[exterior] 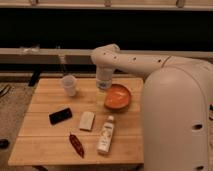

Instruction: Place the eraser in the ceramic cup

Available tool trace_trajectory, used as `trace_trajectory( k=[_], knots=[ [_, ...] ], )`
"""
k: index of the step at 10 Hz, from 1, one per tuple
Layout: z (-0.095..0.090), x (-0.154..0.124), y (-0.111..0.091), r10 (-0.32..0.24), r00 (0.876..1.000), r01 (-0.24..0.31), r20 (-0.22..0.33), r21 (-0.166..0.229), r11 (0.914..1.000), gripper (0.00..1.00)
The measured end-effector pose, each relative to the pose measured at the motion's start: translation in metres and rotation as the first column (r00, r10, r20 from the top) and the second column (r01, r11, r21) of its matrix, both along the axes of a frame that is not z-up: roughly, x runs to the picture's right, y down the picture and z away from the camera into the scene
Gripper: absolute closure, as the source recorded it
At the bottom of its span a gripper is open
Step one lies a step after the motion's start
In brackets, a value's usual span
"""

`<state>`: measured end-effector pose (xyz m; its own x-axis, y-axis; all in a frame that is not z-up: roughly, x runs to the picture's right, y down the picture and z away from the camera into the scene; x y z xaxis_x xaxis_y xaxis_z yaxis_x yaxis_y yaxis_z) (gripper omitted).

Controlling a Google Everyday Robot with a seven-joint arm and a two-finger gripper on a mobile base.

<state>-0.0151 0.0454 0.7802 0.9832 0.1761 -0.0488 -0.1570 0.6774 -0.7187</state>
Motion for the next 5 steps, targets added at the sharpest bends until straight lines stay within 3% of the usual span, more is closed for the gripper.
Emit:
trace_trajectory(
  k=[1, 3, 5],
  knots=[
    [-0.001, -0.001, -0.001, -0.007, 1.0, 0.007, 0.006, 0.008, 0.9999, 0.2],
    [-0.01, -0.015, -0.008, -0.051, 0.997, 0.047, 0.057, 0.073, 0.9962, 0.2],
    [-0.027, -0.048, -0.013, -0.134, 0.983, 0.111, 0.127, 0.174, 0.9785, 0.2]
  ],
)
